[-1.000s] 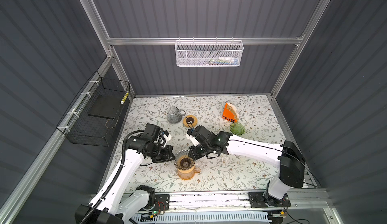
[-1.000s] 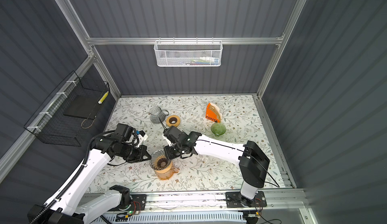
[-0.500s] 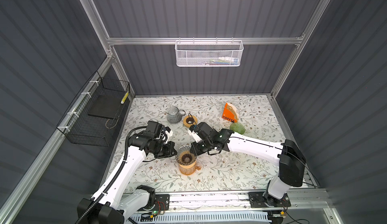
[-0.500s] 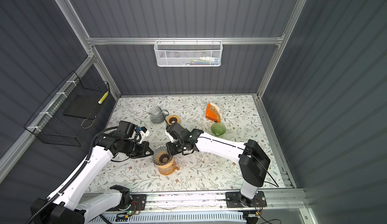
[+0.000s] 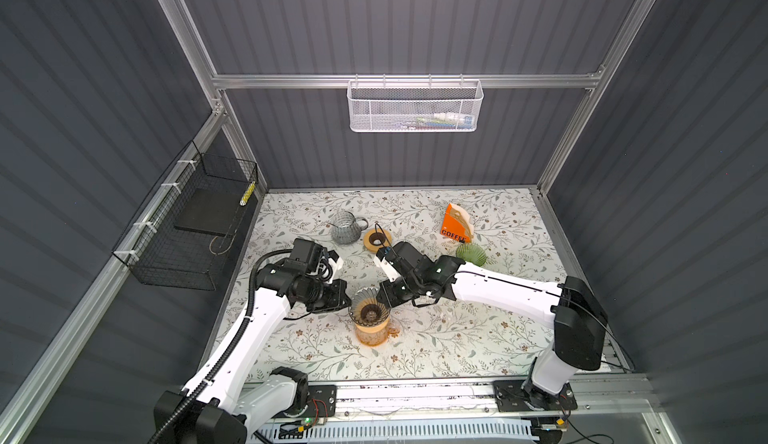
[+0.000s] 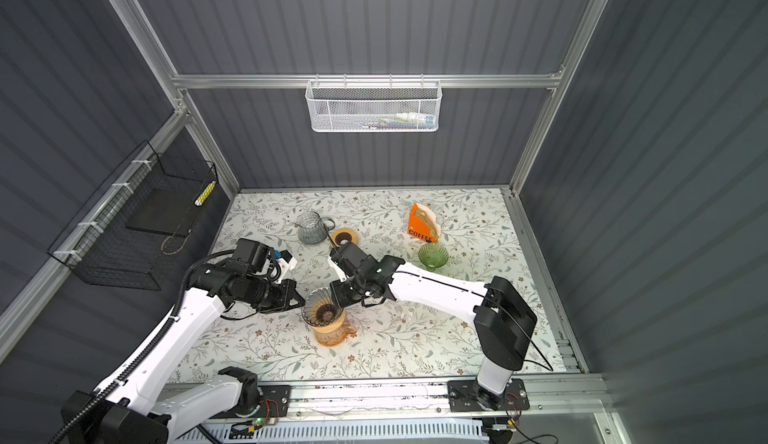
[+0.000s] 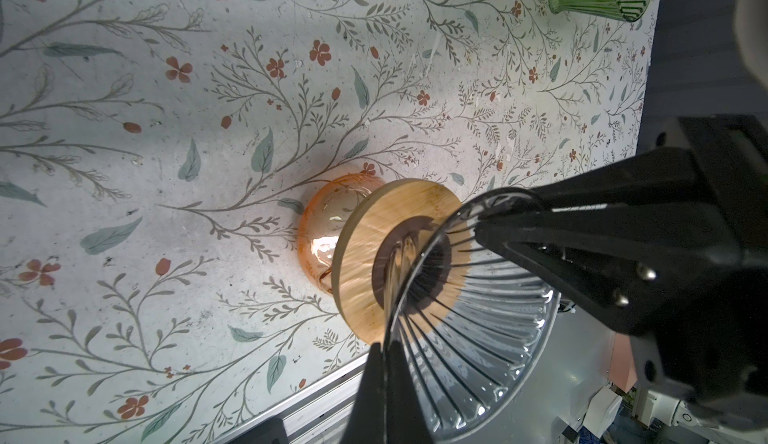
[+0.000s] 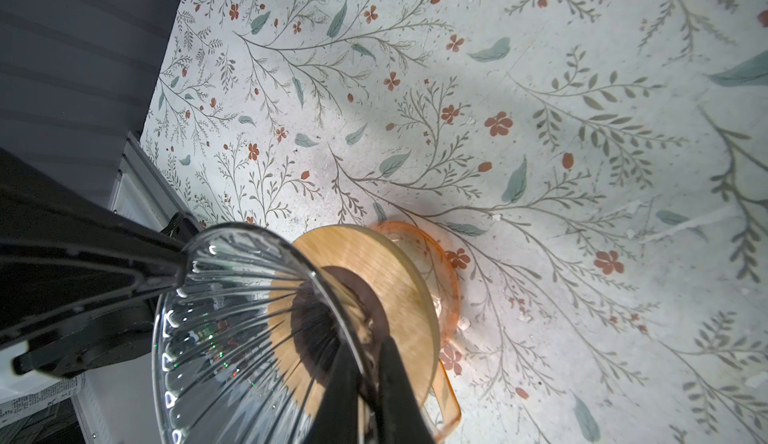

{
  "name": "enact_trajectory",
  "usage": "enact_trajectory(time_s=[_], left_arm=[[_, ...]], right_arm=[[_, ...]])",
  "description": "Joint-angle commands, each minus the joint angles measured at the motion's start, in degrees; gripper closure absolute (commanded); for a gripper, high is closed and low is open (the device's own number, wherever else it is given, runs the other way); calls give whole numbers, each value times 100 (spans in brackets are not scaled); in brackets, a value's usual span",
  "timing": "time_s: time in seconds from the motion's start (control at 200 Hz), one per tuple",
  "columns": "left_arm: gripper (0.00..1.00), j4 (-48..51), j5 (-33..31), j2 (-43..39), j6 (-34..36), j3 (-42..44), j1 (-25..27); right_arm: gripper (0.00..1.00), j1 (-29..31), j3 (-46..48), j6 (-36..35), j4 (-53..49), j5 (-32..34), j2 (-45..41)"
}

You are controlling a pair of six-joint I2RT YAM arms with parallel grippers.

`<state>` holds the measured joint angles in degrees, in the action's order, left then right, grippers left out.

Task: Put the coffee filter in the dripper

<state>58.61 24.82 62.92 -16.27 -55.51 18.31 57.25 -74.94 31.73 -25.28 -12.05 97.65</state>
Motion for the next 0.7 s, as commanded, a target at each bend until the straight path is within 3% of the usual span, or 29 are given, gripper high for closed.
enact_trajectory(time_s=[0.0,0.505,0.695], left_arm=[[98,476,-344,239,-60,167,121],[98,467,-425,240,2,-57,120],[97,480,-486,265,33,-74,121]], right_arm=[[100,-43,165,-209,154,808,331],[100,-136,-177,-263,-82,520,319],[92,-171,-313,-289,-126,456,343]])
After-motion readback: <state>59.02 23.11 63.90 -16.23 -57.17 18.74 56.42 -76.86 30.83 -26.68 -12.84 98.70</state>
